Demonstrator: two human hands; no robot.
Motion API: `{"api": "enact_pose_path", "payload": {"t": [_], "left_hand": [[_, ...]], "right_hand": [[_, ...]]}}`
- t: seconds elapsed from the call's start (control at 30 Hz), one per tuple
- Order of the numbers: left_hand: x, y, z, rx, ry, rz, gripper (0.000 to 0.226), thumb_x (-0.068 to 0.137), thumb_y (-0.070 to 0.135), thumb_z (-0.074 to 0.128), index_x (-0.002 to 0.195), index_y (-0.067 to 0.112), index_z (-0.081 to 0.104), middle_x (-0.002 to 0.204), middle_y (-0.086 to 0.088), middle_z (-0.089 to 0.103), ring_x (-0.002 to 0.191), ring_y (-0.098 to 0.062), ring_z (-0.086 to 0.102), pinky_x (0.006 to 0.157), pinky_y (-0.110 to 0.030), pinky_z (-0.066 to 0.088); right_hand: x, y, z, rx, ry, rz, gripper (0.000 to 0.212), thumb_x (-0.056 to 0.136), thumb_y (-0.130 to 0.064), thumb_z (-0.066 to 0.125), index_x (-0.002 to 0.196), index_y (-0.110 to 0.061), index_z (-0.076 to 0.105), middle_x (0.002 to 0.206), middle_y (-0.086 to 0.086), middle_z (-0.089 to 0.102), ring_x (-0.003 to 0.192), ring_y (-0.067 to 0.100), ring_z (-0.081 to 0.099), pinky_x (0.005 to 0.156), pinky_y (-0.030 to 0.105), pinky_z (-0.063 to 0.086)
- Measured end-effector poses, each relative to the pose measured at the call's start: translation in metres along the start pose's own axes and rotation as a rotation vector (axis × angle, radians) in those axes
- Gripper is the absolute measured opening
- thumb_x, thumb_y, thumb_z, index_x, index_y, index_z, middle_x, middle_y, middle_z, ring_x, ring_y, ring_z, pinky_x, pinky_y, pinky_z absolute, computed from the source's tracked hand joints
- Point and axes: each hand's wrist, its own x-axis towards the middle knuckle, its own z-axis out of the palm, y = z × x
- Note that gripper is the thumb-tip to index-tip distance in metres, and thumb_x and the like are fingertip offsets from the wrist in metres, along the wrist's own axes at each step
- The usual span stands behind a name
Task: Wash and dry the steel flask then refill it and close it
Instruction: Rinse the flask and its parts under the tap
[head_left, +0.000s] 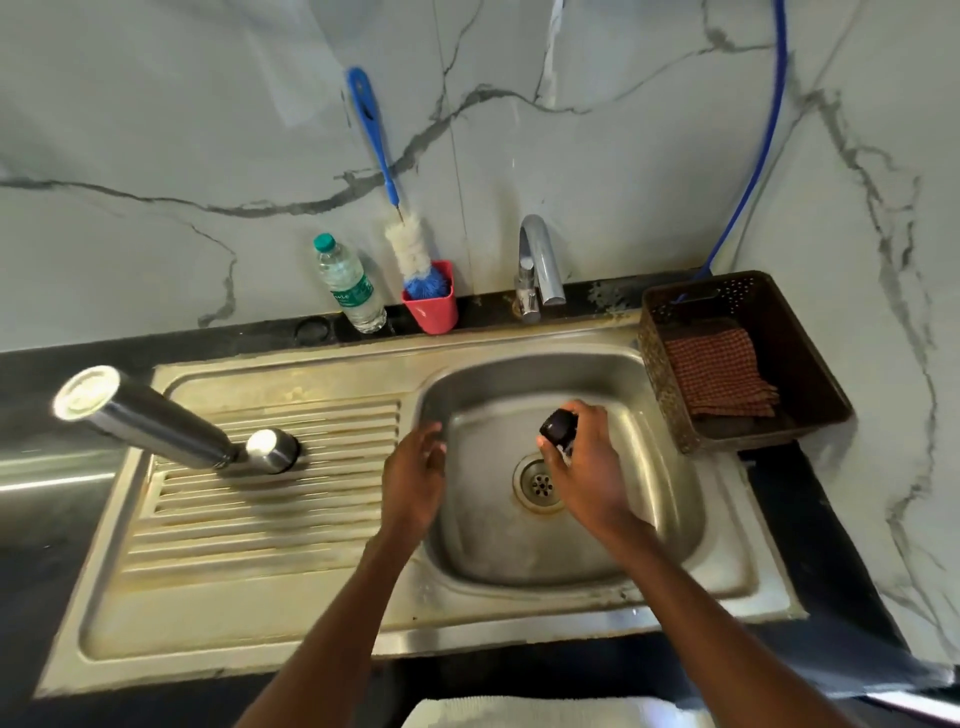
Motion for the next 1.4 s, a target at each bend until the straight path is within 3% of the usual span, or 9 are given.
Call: {"api": "enact_pose_path", "payload": {"t": [0.13,0.2,0.27,0.33,0.47,0.57,0.7,1.0,1.4], "left_hand": [[-0.022,-0.024,-0.027,0.006,0.058,-0.029,0.033,0.1,0.004,0.061,0.128,0.018,0.07,0.109,0.007,0.073,0.099,-0.012,0.068,0.08,-0.01,0.044],[-0.029,-0.035,-0.036,-0.004,0.047,-0.031,0.032,0.101,0.006,0.062,0.129,0.02,0.069,0.109,0.005,0.074,0.097,-0.014,0.068,0.083,-0.019,0.05],[-0.033,-0.047,-0.047,-0.014,0.056,-0.029,0.03,0.102,0.011,0.062,0.127,0.025,0.069,0.106,0.004,0.075,0.092,-0.018,0.07,0.083,-0.032,0.056],[-0.037,-0.057,-0.055,-0.012,0.072,-0.039,0.03,0.101,0.01,0.062,0.127,0.024,0.07,0.106,0.003,0.074,0.094,-0.017,0.069,0.081,-0.026,0.052],[-0.042,-0.078,-0.081,0.013,0.081,-0.002,0.029,0.101,0.013,0.064,0.128,0.022,0.07,0.113,0.005,0.073,0.1,-0.011,0.067,0.087,-0.024,0.052],[-0.044,-0.1,-0.109,0.036,0.103,0.031,0.029,0.101,0.014,0.064,0.128,0.024,0.069,0.116,0.007,0.071,0.103,-0.011,0.066,0.091,-0.03,0.054],[-0.042,-0.129,-0.146,0.106,0.142,0.058,0.028,0.099,0.011,0.064,0.123,0.025,0.071,0.113,0.006,0.071,0.1,-0.012,0.065,0.083,-0.026,0.048],[-0.01,-0.191,-0.227,0.491,0.039,0.109,0.019,0.091,0.022,0.065,0.109,0.021,0.067,0.105,-0.003,0.076,0.09,-0.029,0.072,0.073,-0.038,0.055],[0.008,-0.214,-0.232,0.556,-0.085,0.132,0.036,0.097,0.042,0.062,0.125,0.021,0.056,0.113,-0.006,0.073,0.103,-0.034,0.07,0.08,-0.039,0.054]], "right_hand": [[-0.014,-0.006,0.015,-0.02,-0.047,0.076,0.04,0.099,-0.028,0.066,0.131,-0.012,0.048,0.13,0.006,0.049,0.1,0.027,0.067,0.079,0.039,0.053],[-0.021,-0.007,0.024,-0.024,-0.122,0.182,0.039,0.096,-0.024,0.068,0.127,-0.012,0.048,0.13,0.008,0.046,0.102,0.036,0.066,0.083,0.043,0.052],[-0.025,-0.019,0.031,0.002,-0.074,0.062,0.045,0.094,-0.024,0.072,0.131,-0.016,0.048,0.132,0.002,0.044,0.094,0.024,0.065,0.079,0.038,0.054],[-0.032,-0.029,0.04,0.032,-0.052,0.023,0.049,0.095,-0.029,0.072,0.136,-0.019,0.048,0.132,-0.004,0.046,0.086,0.012,0.063,0.072,0.031,0.053],[-0.041,-0.045,0.074,0.224,-0.135,0.428,0.042,0.092,-0.033,0.076,0.121,-0.006,0.062,0.089,0.005,0.067,0.073,0.023,0.064,0.067,0.035,0.048],[-0.049,-0.071,0.095,0.337,-0.167,0.353,0.035,0.084,-0.032,0.085,0.111,-0.022,0.063,0.098,-0.005,0.071,0.09,0.015,0.069,0.08,0.029,0.056],[-0.06,-0.109,0.122,0.565,-0.256,0.343,0.037,0.081,-0.008,0.086,0.109,-0.019,0.064,0.112,0.01,0.074,0.096,0.017,0.072,0.083,0.029,0.062],[-0.04,-0.198,0.216,0.407,-0.197,0.219,0.052,0.076,-0.004,0.088,0.116,-0.026,0.063,0.117,-0.002,0.068,0.108,0.019,0.066,0.089,0.027,0.053],[-0.016,-0.217,0.263,0.092,-0.143,0.171,0.048,0.086,-0.014,0.08,0.126,-0.02,0.055,0.109,-0.003,0.062,0.107,0.028,0.063,0.09,0.042,0.053]]}}
